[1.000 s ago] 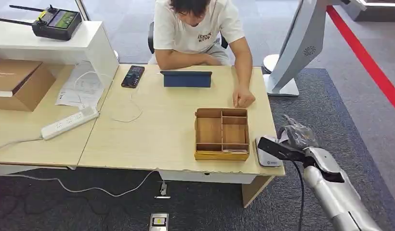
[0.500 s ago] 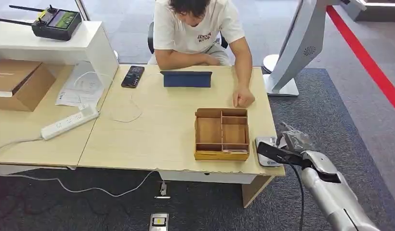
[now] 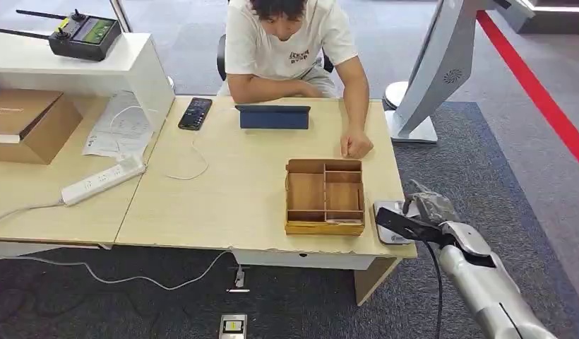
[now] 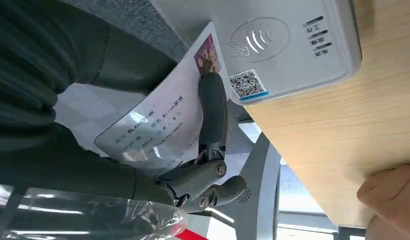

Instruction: Pass the card to the sensor for recognition and then transmit it.

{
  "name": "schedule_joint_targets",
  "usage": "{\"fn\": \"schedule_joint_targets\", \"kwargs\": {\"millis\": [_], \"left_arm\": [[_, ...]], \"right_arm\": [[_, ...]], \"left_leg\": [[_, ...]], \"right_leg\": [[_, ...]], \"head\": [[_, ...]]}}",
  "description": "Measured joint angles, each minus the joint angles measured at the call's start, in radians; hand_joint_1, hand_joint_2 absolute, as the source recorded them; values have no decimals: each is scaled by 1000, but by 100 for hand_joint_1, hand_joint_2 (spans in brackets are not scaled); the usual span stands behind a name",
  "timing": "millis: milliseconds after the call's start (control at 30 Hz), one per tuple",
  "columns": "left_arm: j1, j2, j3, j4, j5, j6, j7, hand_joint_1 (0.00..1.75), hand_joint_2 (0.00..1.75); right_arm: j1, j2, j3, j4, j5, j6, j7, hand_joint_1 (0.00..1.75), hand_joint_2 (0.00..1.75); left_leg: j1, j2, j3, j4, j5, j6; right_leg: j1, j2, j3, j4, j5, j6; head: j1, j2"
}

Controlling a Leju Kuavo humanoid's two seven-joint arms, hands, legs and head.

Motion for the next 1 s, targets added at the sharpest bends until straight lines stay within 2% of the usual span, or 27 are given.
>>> {"fn": "schedule_joint_targets", "kwargs": {"millis": [267, 500, 767, 1000], "left_arm": [[0, 0, 0, 0, 5, 12, 0, 0, 175], [1, 0, 0, 0, 2, 12, -11, 0, 175], [1, 0, 0, 0, -9, 11, -27, 0, 175], [1, 0, -6, 0, -25, 6, -39, 0, 175]], "right_arm": [[-21, 8, 3, -7, 8, -18, 12, 175, 175], [-68, -6, -2, -109, -16, 16, 45, 175, 175], [-102, -19, -18, -206, -13, -16, 42, 175, 175], [-141, -14, -27, -277, 12, -12, 44, 175, 175]], "left_leg": [[0, 0, -1, 0, 1, 0], [0, 0, -2, 0, 1, -1], [0, 0, -3, 0, 1, -1], [0, -1, -3, 0, 1, -1]], "right_leg": [[0, 0, 0, 0, 1, 0], [0, 0, -2, 0, 1, -1], [0, 0, -2, 0, 1, -1], [0, 0, -2, 1, 1, -1]], "head": [[0, 0], [0, 0], [0, 0], [0, 0]]}}
